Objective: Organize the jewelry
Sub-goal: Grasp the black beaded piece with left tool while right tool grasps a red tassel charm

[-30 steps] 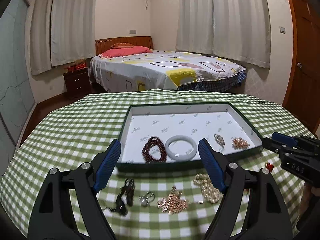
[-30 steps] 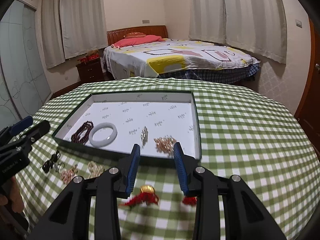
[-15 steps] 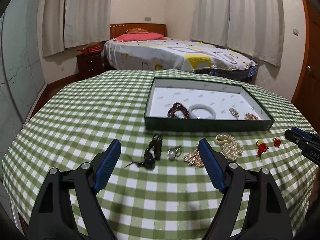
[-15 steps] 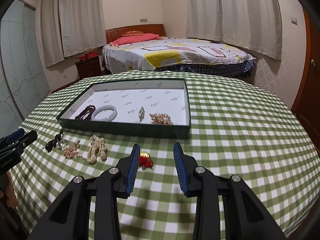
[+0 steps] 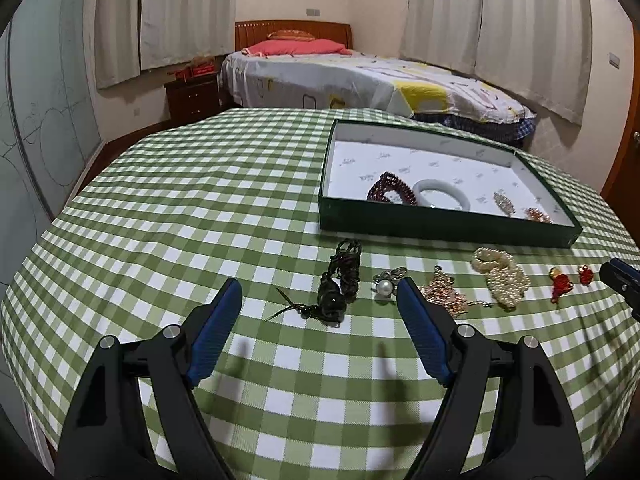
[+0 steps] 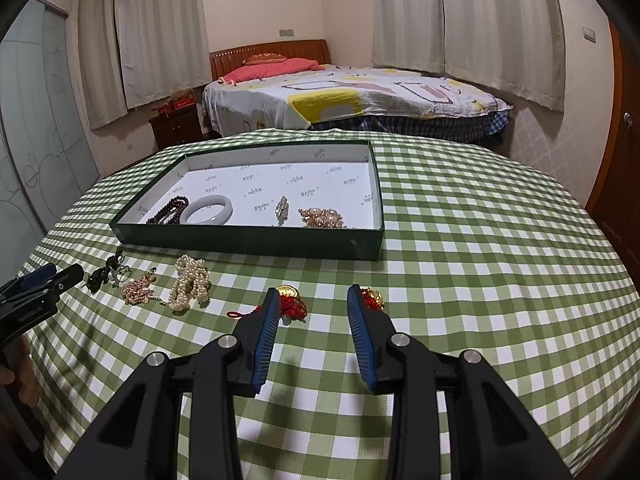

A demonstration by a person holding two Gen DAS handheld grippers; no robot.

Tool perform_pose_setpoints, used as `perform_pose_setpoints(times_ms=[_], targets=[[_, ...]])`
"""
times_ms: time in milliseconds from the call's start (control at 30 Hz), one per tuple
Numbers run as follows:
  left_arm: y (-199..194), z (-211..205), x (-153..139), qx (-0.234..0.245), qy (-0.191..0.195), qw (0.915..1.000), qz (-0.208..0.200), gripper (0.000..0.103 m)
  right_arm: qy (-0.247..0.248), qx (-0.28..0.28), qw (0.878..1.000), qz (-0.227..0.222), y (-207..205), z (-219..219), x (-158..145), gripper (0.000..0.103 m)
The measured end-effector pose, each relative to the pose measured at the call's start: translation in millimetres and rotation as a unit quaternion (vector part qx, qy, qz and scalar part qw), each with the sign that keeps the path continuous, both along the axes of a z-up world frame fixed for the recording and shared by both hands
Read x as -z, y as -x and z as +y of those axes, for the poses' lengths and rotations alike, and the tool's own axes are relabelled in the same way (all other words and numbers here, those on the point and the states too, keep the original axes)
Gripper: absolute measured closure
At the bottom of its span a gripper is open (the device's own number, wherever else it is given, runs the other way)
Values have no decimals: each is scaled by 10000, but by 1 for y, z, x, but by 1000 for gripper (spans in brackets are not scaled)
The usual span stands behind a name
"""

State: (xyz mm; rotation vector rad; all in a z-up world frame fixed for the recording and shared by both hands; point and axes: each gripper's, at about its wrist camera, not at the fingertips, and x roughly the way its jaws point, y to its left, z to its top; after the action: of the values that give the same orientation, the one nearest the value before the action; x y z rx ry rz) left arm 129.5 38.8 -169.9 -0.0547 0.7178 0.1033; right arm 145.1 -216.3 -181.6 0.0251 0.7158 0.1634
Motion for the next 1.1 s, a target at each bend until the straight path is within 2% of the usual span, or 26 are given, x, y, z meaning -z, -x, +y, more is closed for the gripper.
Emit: perform_pose_setpoints(times_ms=[33,100,233,267,367,633,800,833,1100], targets=[[-4,0,2,12,0,10000,64,29,-3,-3,10000,12,-1,0,1,68],[-11,1,6,15,-6,9998,173,38,-9,-7,10000,38,-3,0,2,68],[-22,5,16,-48,-33,9991,424,44,-28,6,9999,102,-7,-1,5,68],[-24,6,19,-64,-33,9988,487,48,-36,13,9999,117,-8,-2,6,68],[-26,11,25,-179,-12,9978,641,50,-51,22,9999,152,-10,-2,8,68],[-26,14,25,-146,38,9979,624,52,-69,21,9998,202,-13,-2,11,68],[-29,3,24,202,-6,9982,559,81,-76,62,9997,225,-15,-4,12,68],[-29,1,24,262,-18,9982,546,84,-72,71,9997,239,-16,-5,13,68],[-27,2,24,293,99,9984,470,86,-54,154,9993,343,-19,-10,19,68]])
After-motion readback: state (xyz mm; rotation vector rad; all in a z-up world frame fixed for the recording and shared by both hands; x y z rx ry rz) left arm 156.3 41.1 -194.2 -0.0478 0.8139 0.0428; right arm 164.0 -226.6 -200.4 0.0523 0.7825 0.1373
